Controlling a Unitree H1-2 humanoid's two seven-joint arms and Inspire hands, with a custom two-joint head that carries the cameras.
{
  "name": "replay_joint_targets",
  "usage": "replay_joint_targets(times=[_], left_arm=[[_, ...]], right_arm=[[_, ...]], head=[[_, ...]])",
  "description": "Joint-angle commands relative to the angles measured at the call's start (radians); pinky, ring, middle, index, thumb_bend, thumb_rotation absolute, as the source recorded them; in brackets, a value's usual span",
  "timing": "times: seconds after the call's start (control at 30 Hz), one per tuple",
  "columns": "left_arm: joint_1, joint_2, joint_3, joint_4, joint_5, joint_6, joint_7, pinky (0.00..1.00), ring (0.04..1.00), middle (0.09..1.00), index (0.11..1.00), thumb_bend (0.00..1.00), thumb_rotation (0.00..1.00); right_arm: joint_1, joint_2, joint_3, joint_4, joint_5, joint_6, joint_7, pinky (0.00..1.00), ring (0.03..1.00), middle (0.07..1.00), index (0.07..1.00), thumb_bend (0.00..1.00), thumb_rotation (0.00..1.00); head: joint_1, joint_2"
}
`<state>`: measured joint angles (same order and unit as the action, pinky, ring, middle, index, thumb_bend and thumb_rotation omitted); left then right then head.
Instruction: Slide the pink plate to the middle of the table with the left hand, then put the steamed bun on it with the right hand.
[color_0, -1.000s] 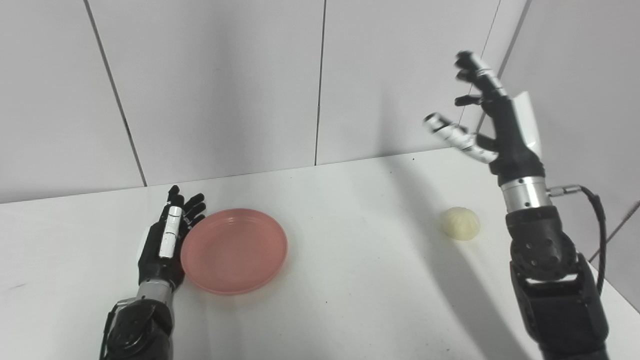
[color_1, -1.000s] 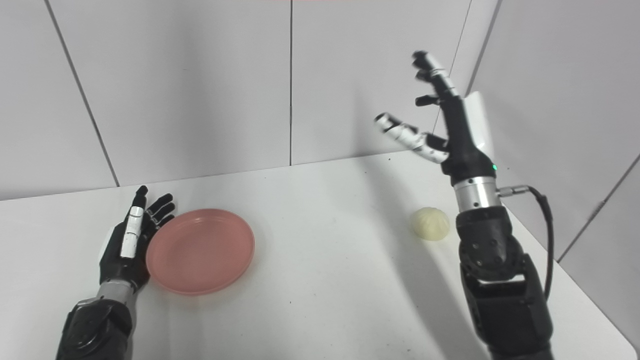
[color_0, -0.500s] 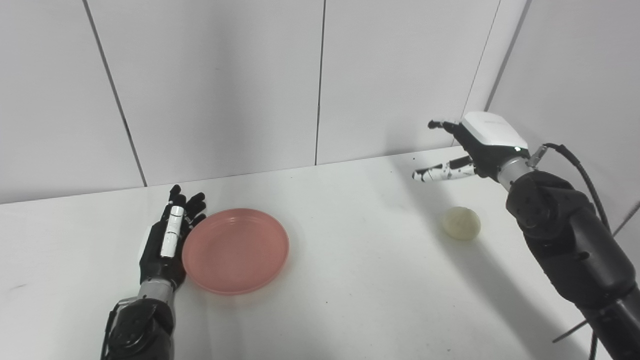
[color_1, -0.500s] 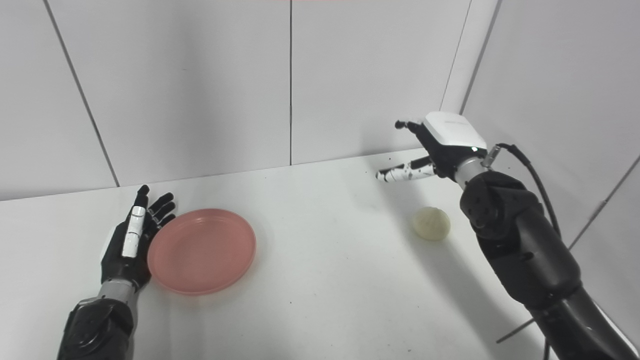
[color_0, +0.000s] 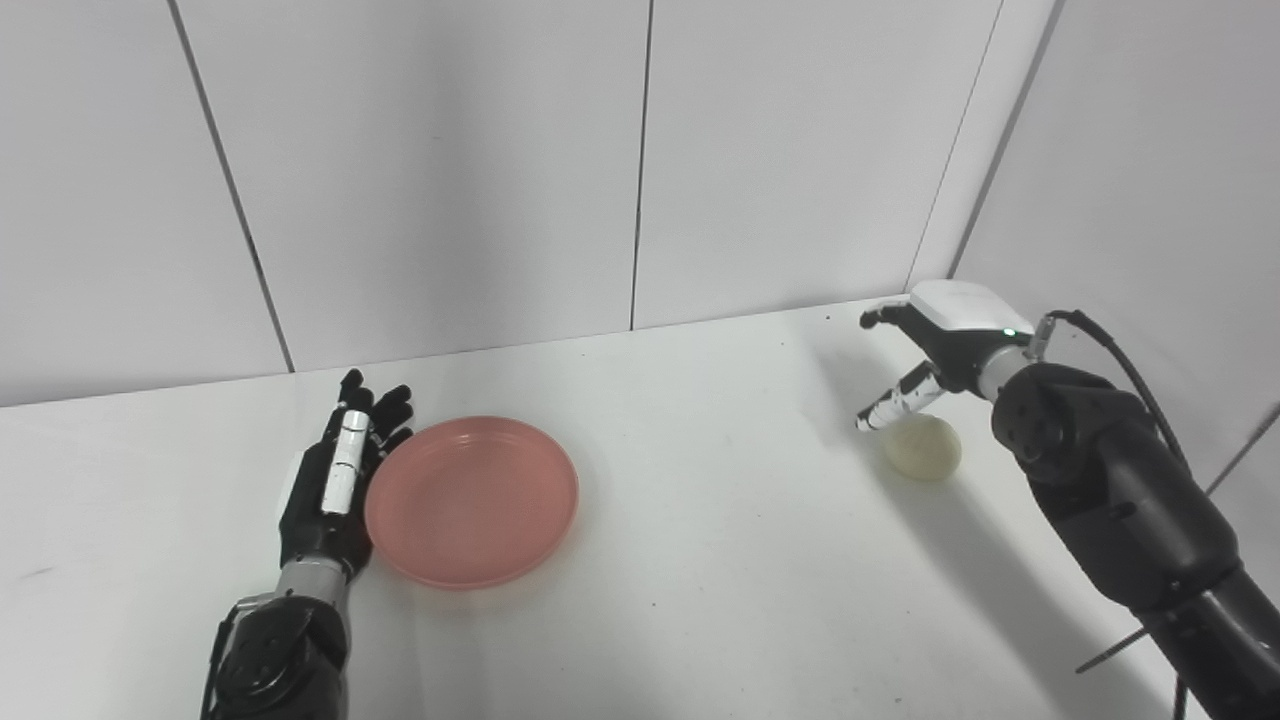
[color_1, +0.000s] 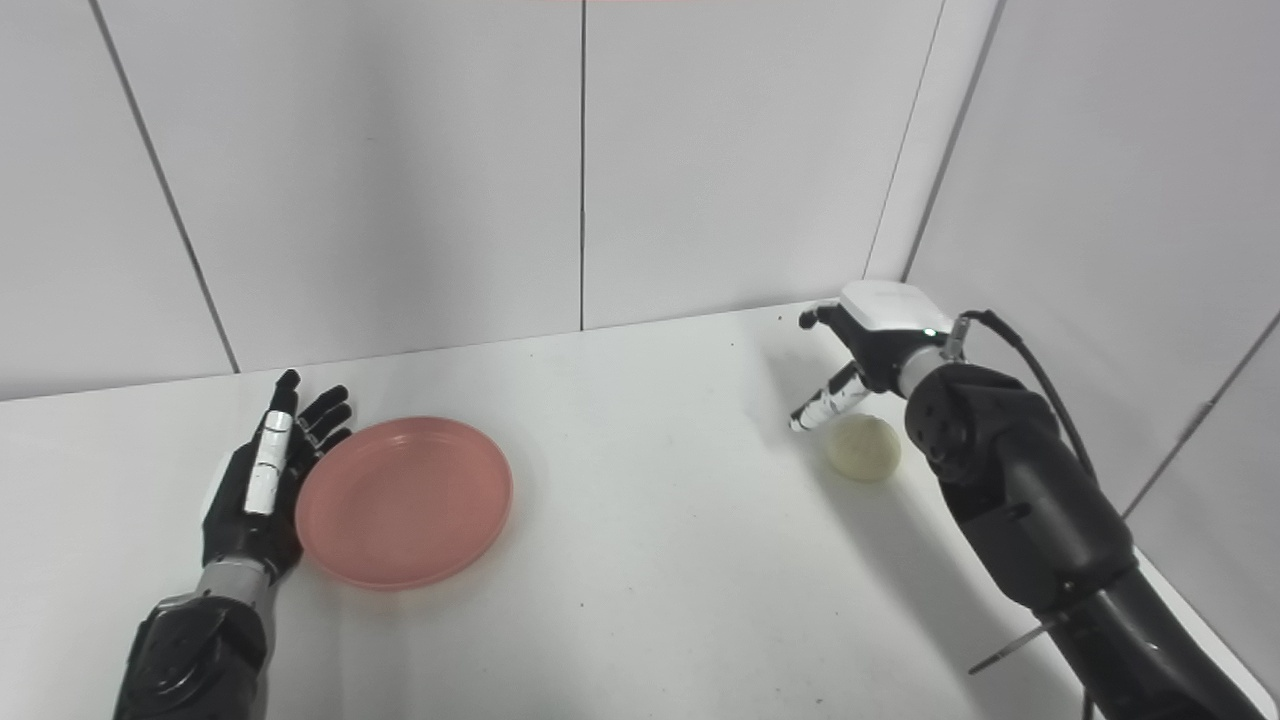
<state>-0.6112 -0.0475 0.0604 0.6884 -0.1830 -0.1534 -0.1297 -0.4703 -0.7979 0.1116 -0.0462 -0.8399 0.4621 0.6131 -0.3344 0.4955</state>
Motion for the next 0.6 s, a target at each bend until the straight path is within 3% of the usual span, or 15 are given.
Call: replay_joint_targets(times=[0.0,0.2,0.3,0.57], left_arm=[[-0.018,0.004,-0.006,-0.006,0.002,0.014,-0.012,0.89,0.893,0.855,1.000,0.75,0.78],[-0.016,0.009,-0.001,-0.016,0.001,0.037,-0.012,0.89,0.898,0.858,1.000,0.78,0.78],[-0.016,0.011,0.001,-0.010,0.001,0.031,-0.018,0.87,0.892,0.860,1.000,0.78,0.78],[-0.012,0.012,0.000,-0.016,0.004,0.035,-0.018,0.86,0.890,0.862,1.000,0.77,0.78]], right_arm=[[-0.036,-0.026,0.000,0.020,-0.015,-0.019,-0.041,0.63,0.840,0.877,0.807,1.00,0.41],[-0.045,-0.027,0.029,0.093,0.005,-0.057,-0.071,0.63,0.826,0.880,0.797,1.00,0.37],[-0.057,-0.035,0.048,0.118,0.011,-0.063,-0.051,0.61,0.811,0.886,0.806,1.00,0.33],[-0.087,-0.066,0.098,0.151,-0.007,-0.043,0.014,0.60,0.791,0.878,0.807,1.00,0.37]], head=[[-0.005,0.002],[-0.017,-0.001],[-0.017,-0.001],[-0.017,0.000]])
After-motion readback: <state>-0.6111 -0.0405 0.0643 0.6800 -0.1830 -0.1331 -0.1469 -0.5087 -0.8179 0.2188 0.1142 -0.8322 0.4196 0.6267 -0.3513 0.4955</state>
